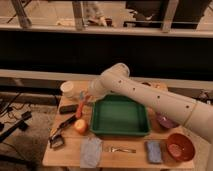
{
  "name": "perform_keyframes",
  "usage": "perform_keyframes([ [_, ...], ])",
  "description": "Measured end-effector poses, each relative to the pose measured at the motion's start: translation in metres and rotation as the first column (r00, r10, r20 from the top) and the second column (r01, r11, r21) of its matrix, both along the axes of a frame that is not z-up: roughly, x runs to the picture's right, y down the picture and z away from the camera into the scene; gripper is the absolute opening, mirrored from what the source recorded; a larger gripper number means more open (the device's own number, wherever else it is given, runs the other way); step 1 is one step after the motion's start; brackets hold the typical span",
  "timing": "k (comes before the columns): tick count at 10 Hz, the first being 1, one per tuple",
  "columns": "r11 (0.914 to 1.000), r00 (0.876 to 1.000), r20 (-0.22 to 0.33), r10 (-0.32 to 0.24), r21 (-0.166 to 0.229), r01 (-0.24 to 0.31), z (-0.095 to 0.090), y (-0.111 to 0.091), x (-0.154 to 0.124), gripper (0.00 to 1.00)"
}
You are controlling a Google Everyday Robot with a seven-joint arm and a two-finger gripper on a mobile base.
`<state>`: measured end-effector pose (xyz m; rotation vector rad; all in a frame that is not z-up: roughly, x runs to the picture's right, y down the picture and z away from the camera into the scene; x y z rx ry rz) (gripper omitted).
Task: Place pepper in plastic cup
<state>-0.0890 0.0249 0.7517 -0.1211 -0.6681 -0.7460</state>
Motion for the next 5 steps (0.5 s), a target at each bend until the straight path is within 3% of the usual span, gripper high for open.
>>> perform_keyframes([
  [5, 1.0000, 1.000, -0.003, 0.005, -0.007, -0.005, 0.0065, -0.0065, 0.0043, 0.05],
])
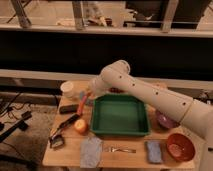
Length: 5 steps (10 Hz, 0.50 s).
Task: Place pepper in plastic cup
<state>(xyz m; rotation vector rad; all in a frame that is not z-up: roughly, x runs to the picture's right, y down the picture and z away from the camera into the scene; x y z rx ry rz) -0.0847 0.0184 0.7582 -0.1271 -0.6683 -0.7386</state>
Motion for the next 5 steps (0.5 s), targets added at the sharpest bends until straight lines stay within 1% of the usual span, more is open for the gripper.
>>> perform_keyframes([
  [4, 1.0000, 1.000, 0.001, 0.000, 0.003, 0.000, 0.0005, -0.0004, -0.0007, 0.05],
  [5, 0.9999, 1.000, 0.005, -0.004, 0.010, 0.004, 0.0045, -0.0032, -0.0048, 0.05],
])
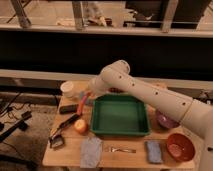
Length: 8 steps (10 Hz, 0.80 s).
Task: Place pepper in plastic cup
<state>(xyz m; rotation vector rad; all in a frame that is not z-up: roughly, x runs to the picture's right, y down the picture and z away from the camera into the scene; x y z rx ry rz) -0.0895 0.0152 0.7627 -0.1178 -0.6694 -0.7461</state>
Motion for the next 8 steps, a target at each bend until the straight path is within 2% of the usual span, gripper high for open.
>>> perform_keyframes([
  [6, 0.9991, 1.000, 0.006, -0.027, 0.035, 0.026, 0.045, -0.039, -0.016, 0.05],
  [8, 0.9966, 0.999, -0.010, -0.043, 0.070, 0.044, 0.055, -0.052, -0.017, 0.05],
])
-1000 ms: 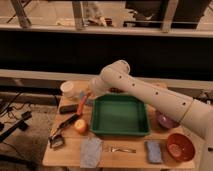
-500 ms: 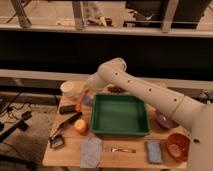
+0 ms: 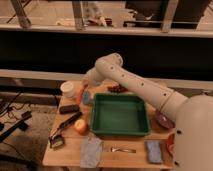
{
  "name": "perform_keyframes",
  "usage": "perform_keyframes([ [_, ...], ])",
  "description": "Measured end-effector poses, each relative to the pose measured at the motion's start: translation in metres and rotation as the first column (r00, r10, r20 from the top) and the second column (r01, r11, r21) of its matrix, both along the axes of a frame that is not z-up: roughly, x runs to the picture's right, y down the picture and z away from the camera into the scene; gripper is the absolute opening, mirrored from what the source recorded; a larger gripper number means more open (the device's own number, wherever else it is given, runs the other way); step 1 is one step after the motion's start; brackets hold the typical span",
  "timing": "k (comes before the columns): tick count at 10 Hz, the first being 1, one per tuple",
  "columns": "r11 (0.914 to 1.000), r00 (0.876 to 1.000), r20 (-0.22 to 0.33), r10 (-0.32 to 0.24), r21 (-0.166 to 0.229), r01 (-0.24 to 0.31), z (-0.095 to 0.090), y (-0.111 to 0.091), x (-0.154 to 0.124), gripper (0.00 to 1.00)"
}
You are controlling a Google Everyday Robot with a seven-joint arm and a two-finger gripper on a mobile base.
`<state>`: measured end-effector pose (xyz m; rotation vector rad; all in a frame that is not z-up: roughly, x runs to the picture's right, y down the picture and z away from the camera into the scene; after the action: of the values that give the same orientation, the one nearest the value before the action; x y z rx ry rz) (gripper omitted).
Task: Place pepper in plastic cup
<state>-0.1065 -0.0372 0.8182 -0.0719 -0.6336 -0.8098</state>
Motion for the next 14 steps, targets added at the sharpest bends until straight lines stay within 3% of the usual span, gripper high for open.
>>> perform_keyframes([
  [3, 0.9975, 0.999, -0.038, -0.026, 0.065, 0.028, 0.017, -0.018, 0.007, 0.05],
  [6, 0.9928, 0.997, -0.060, -0.057, 0.102, 0.062, 0.036, -0.028, 0.011, 0.05],
  [10, 0.9865, 0.993, -0.080, -0.082, 0.135, 0.092, 0.053, -0.043, 0.014, 0.05],
  [14, 0.9836, 0.992, -0.084, -0.095, 0.145, 0.107, 0.067, -0.035, 0.013, 0.05],
])
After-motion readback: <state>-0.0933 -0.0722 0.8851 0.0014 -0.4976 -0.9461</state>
